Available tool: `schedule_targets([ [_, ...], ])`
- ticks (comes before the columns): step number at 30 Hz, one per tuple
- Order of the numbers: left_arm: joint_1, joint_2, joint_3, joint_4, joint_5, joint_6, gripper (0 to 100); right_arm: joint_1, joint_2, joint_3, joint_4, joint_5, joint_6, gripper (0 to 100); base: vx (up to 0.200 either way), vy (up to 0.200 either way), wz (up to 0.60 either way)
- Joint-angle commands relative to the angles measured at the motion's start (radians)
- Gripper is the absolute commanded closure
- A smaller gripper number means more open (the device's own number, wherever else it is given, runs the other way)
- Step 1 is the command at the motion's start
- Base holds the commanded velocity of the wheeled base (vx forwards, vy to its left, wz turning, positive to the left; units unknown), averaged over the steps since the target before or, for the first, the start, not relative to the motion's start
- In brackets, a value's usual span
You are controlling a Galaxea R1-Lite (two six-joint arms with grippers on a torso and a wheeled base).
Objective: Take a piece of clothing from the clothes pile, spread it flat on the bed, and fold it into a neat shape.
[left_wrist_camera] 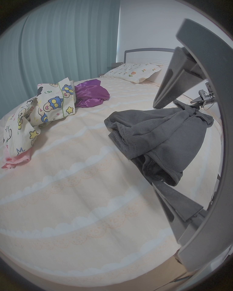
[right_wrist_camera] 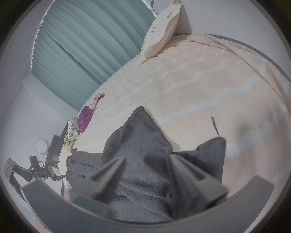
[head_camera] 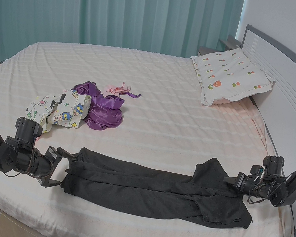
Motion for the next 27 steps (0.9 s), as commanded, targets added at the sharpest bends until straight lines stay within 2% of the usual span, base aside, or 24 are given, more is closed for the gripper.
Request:
schedule_targets([
  [1, 0.0, 0.0, 0.001, 0.0, -0.001, 0.0, 0, -0.008, -0.017, 0.013, -0.002, -0.001, 0.001, 100, 0.0, 0.0, 0.0],
  [8, 0.0, 0.002, 0.001, -0.002, -0.001, 0.0, 0, -0.03, -0.078, 0.095, -0.006, 0.024, 0.002, 100, 0.0, 0.0, 0.0],
  [17, 0.0, 0.002, -0.001, -0.002, -0.001, 0.001, 0, -0.071, -0.184, 0.193, 0.0, 0.119, 0.013, 100, 0.0, 0.0, 0.0],
  [27, 0.0, 0.002, -0.001, -0.002, -0.001, 0.001, 0, -0.086, -0.228, 0.283, -0.011, 0.156, 0.024, 100, 0.0, 0.0, 0.0],
])
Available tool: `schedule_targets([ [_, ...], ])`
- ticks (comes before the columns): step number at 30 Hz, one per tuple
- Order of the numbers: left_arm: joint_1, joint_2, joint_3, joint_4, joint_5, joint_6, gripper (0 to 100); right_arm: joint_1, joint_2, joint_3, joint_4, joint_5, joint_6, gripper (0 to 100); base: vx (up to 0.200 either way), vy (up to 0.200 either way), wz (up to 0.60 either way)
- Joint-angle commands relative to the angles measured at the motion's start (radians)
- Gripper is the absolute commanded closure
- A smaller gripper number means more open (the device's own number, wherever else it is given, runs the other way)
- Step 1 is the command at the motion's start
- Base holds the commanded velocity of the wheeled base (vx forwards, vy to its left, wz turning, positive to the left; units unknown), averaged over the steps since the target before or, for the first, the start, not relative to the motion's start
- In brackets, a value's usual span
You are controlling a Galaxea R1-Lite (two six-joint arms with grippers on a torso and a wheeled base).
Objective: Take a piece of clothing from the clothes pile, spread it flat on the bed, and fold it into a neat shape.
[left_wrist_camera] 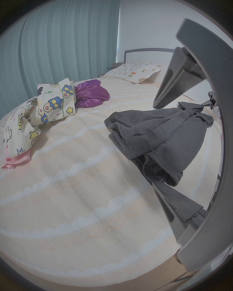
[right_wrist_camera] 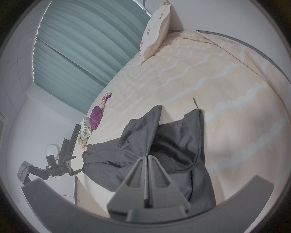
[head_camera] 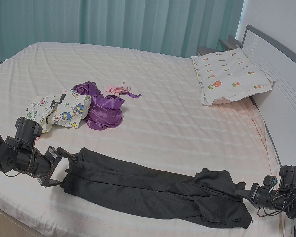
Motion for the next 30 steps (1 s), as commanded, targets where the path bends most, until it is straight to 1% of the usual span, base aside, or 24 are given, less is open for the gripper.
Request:
schedule_targets([
  [1, 0.0, 0.002, 0.0, -0.001, 0.0, -0.001, 0, -0.007, -0.036, 0.045, -0.005, 0.011, -0.007, 100, 0.0, 0.0, 0.0],
  [12, 0.0, 0.002, 0.0, -0.001, 0.0, -0.001, 0, -0.025, -0.053, 0.082, -0.007, 0.009, -0.013, 100, 0.0, 0.0, 0.0],
  [15, 0.0, 0.002, 0.0, -0.001, 0.0, -0.001, 0, -0.039, -0.046, 0.095, -0.004, 0.009, -0.044, 100, 0.0, 0.0, 0.0],
  [17, 0.0, 0.002, 0.002, -0.001, 0.0, -0.001, 0, -0.039, -0.046, 0.095, -0.004, 0.009, -0.047, 100, 0.0, 0.0, 0.0],
  [18, 0.0, 0.002, 0.002, -0.001, 0.0, -0.001, 0, -0.042, -0.035, 0.108, 0.002, 0.009, -0.068, 0, 0.0, 0.0, 0.0],
  [22, 0.0, 0.002, 0.0, -0.001, 0.0, 0.001, 0, -0.042, -0.047, 0.117, -0.001, 0.011, -0.059, 0, 0.0, 0.0, 0.0],
  [24, 0.0, 0.002, 0.0, -0.001, 0.0, 0.002, 0, -0.042, -0.093, 0.128, 0.001, 0.009, -0.044, 0, 0.0, 0.0, 0.0],
  [30, -0.001, -0.032, -0.015, -0.001, 0.017, 0.012, 0, -0.042, -0.184, 0.18, -0.009, 0.003, 0.088, 0, 0.0, 0.0, 0.0],
])
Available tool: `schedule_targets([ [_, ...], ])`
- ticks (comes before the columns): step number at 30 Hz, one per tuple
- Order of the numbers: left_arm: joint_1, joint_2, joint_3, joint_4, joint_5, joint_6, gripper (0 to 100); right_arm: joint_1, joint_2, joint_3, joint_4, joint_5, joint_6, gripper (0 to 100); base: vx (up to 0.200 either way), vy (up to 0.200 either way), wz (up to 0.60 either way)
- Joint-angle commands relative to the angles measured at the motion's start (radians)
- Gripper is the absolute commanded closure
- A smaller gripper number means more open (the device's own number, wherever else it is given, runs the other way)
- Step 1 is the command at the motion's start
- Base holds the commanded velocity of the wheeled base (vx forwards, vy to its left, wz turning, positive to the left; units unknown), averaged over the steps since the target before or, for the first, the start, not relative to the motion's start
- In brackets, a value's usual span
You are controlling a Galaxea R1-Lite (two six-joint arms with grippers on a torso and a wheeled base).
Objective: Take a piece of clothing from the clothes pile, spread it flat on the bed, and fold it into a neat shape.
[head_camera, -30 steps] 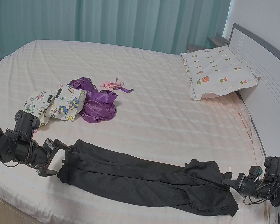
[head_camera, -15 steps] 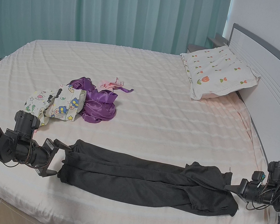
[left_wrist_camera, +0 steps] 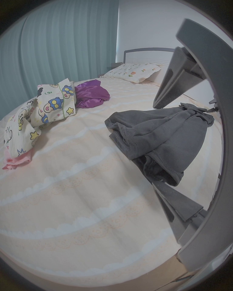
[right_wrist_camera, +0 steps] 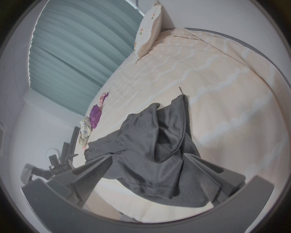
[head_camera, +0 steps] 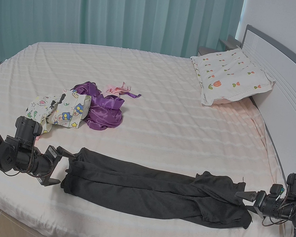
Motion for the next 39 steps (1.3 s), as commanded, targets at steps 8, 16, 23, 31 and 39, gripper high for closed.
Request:
schedule_targets([
  [8, -0.031, 0.007, -0.121, 0.01, 0.029, 0.065, 0, -0.02, -0.083, 0.073, -0.005, 0.009, 0.099, 0, 0.0, 0.0, 0.0],
  [16, -0.058, 0.119, -0.297, 0.056, 0.153, 0.169, 0, -0.024, -0.087, 0.084, -0.005, 0.014, 0.098, 0, 0.0, 0.0, 0.0],
  [23, -0.067, 0.224, -0.445, 0.164, 0.193, 0.326, 0, -0.024, -0.101, 0.095, -0.005, 0.014, 0.098, 0, 0.0, 0.0, 0.0],
  [31, -0.093, 0.34, -0.533, 0.167, 0.196, 0.35, 0, -0.023, -0.098, 0.095, -0.005, 0.02, 0.098, 0, 0.0, 0.0, 0.0],
  [39, -0.077, 0.409, -0.584, 0.168, 0.268, 0.379, 100, -0.023, -0.093, 0.093, -0.006, 0.02, 0.098, 0, 0.0, 0.0, 0.0],
])
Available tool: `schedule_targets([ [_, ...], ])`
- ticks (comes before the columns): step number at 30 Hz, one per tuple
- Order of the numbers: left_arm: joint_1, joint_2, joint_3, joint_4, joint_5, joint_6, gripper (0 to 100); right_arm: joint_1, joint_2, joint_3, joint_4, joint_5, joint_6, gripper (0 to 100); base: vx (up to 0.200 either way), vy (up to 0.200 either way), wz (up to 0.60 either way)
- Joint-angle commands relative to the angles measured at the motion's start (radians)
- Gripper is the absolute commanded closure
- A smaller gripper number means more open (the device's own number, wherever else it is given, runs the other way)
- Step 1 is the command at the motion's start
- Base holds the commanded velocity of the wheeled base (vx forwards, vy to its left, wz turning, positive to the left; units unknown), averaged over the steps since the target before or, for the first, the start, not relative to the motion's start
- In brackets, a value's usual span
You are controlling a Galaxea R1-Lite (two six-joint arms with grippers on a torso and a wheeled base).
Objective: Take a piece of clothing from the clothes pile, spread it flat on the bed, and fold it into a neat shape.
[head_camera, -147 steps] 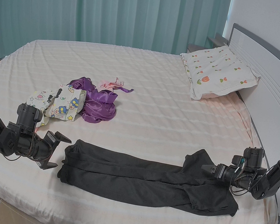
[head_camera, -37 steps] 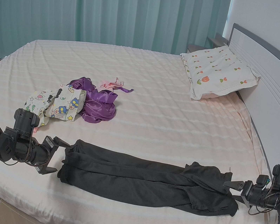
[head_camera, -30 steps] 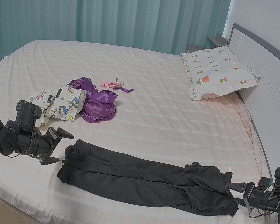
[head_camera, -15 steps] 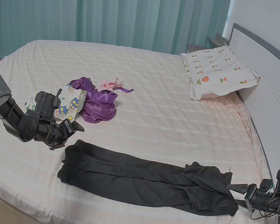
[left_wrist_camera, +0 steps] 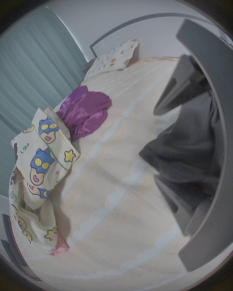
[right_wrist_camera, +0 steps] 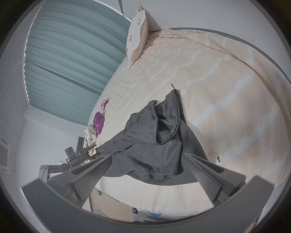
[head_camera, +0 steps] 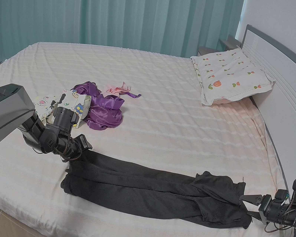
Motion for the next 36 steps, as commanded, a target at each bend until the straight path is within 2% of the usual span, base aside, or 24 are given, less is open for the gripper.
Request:
schedule_targets([
  [1, 0.016, 0.052, -0.02, -0.001, 0.023, 0.001, 100, 0.0, 0.006, 0.001, -0.001, 0.0, 0.0, 0, 0.0, 0.0, 0.0],
  [16, 0.071, 0.028, 0.005, 0.003, 0.029, -0.009, 100, 0.001, 0.008, 0.002, 0.001, 0.0, -0.002, 0, 0.0, 0.0, 0.0],
  [17, 0.071, 0.024, 0.009, 0.006, 0.029, -0.009, 0, 0.001, 0.008, 0.002, 0.001, 0.0, -0.002, 0, 0.0, 0.0, 0.0],
  [23, 0.074, 0.001, 0.012, 0.038, 0.024, -0.012, 0, 0.001, 0.005, 0.002, 0.001, 0.0, 0.0, 0, 0.0, 0.0, 0.0],
  [27, 0.096, -0.073, 0.04, 0.042, -0.011, -0.012, 0, 0.003, 0.003, 0.002, 0.001, 0.002, 0.0, 0, 0.0, 0.0, 0.0],
  [34, 0.096, -0.162, 0.111, 0.042, -0.114, 0.016, 0, 0.004, 0.002, 0.004, 0.002, 0.0, 0.0, 0, 0.0, 0.0, 0.0],
  [36, 0.097, -0.186, 0.155, 0.042, -0.186, 0.068, 0, 0.004, 0.002, 0.006, 0.001, 0.002, 0.0, 0, 0.0, 0.0, 0.0],
])
